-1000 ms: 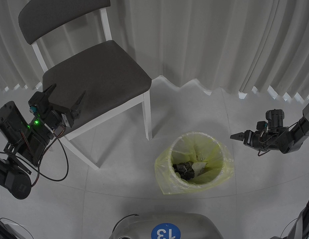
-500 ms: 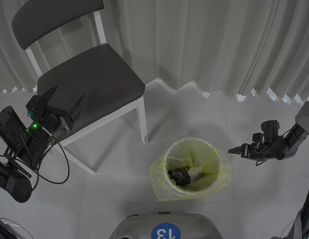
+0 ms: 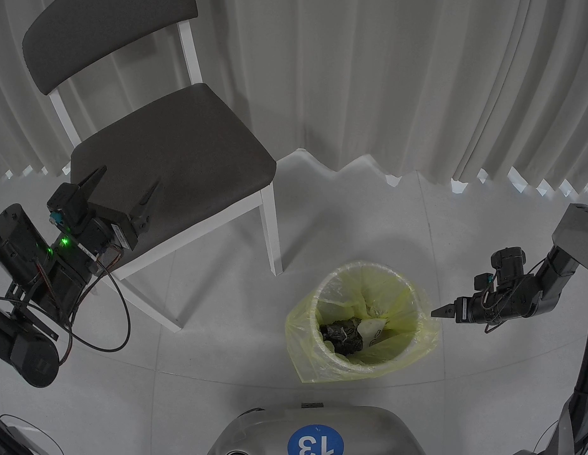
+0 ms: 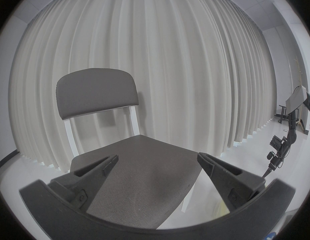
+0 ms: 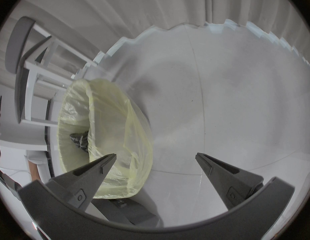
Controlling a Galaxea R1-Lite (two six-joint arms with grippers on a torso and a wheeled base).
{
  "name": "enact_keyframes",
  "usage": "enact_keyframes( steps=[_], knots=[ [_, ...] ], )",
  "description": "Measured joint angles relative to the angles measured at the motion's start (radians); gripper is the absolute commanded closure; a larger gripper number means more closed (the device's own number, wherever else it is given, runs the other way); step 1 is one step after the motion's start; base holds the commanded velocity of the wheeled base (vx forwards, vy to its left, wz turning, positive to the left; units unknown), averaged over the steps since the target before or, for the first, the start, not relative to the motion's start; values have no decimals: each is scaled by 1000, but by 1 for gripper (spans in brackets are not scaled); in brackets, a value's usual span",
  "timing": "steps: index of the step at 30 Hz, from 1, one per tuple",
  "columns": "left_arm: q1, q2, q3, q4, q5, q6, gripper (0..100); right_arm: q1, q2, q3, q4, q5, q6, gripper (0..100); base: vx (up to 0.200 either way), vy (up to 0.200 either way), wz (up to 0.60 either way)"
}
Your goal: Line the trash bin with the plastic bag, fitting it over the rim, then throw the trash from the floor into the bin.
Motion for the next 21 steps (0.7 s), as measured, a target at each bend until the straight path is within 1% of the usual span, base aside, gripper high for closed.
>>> enact_keyframes(
  steps=[2,5,10,18,21],
  knots=[
    [0,-1,2,0,0,0,0,1,10,2,0,0,-15,0,0,0,0],
    [0,-2,4,-1,-1,-1,0,3,24,4,0,0,-61,0,0,0,0],
    [0,-6,9,-2,-1,-1,0,20,47,1,-2,0,-98,0,0,0,0],
    [2,-19,18,-2,-1,-2,0,21,89,-19,0,0,-276,0,0,0,0],
    [3,-22,18,-2,-1,-3,0,21,110,-36,1,-1,-307,0,0,0,0]
  ],
)
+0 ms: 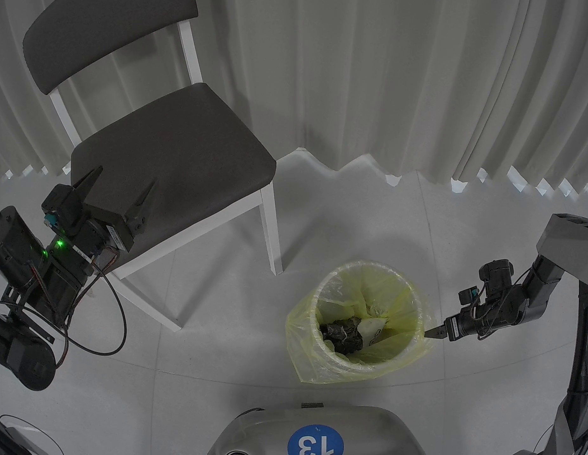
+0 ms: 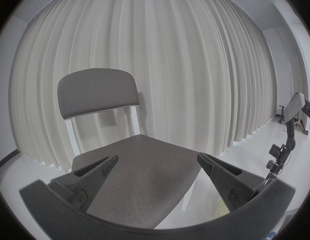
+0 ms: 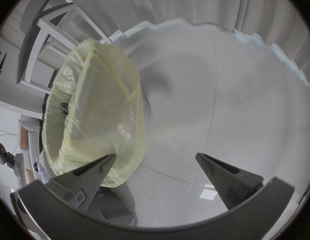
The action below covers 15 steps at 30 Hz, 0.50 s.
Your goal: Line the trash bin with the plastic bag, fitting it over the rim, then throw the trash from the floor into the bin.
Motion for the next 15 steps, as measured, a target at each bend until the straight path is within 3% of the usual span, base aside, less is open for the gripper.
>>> enact_keyframes(
  steps=[5,6,15],
  knots=[
    [0,-4,0,0,0,-22,0,0,23,-20,-3,1,-3,0,0,0,0],
    [1,-4,0,0,0,-24,0,0,26,-22,-4,0,-1,100,0,0,0],
    [1,-6,2,0,0,-26,0,11,44,-47,-12,14,10,100,0,0,0]
  ],
)
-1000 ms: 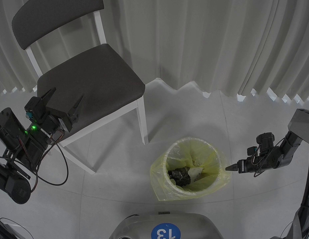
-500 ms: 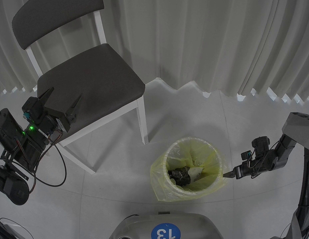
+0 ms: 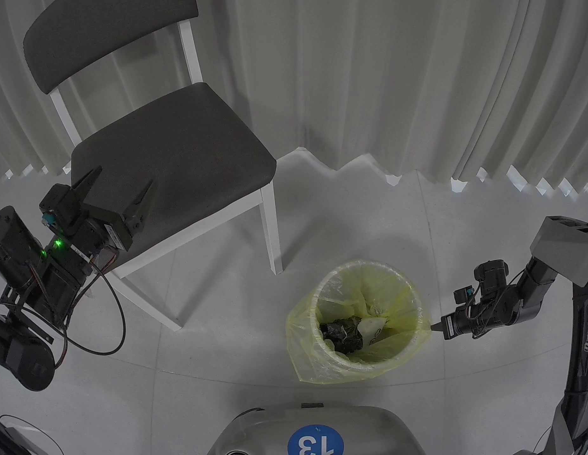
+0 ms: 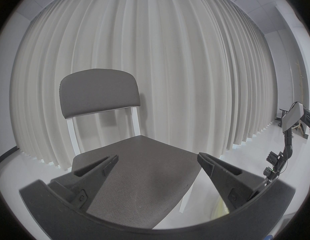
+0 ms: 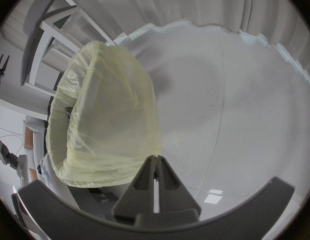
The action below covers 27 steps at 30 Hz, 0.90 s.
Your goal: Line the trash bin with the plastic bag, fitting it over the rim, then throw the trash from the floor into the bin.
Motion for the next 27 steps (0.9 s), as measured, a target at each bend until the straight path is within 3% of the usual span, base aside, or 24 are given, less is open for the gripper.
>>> enact_keyframes(
  steps=[4,18,27],
  knots=[
    [0,-1,-1,-2,0,0,0,5,0,-6,0,32,6,100,0,0,0],
    [-1,-1,0,-17,0,0,0,-28,-13,-41,-4,42,14,100,0,0,0],
    [-1,-1,0,-17,-1,-7,0,-42,37,-207,13,40,43,100,0,0,0]
  ],
)
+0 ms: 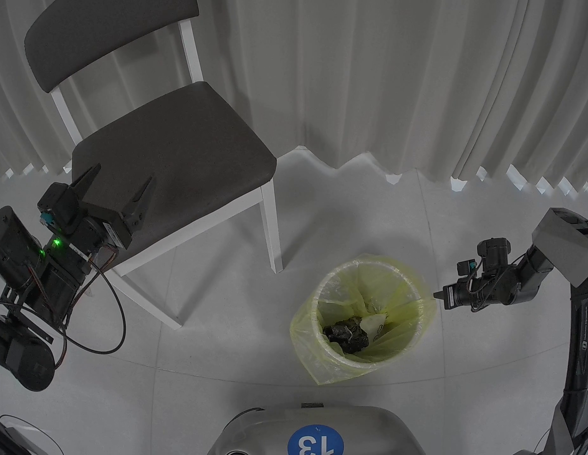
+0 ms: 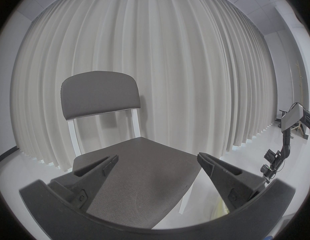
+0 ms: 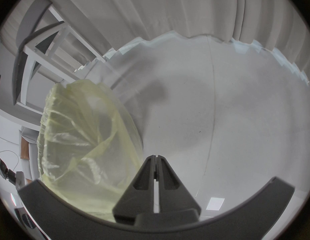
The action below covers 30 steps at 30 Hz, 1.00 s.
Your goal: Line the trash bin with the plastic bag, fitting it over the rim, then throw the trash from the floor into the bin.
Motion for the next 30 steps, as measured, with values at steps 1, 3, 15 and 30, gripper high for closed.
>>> enact_keyframes(
  steps=[1,3,15,30],
  knots=[
    [0,0,0,0,0,-1,0,0,12,-28,19,0,3,100,0,0,0],
    [0,0,0,0,0,-2,0,0,34,-80,74,-1,7,100,0,0,0],
    [0,4,-2,-3,0,-6,0,-1,104,-303,337,-4,3,0,0,0,0],
    [-4,-13,0,-4,-7,-16,0,-127,-50,-99,147,-11,-32,0,0,0,0]
  ],
)
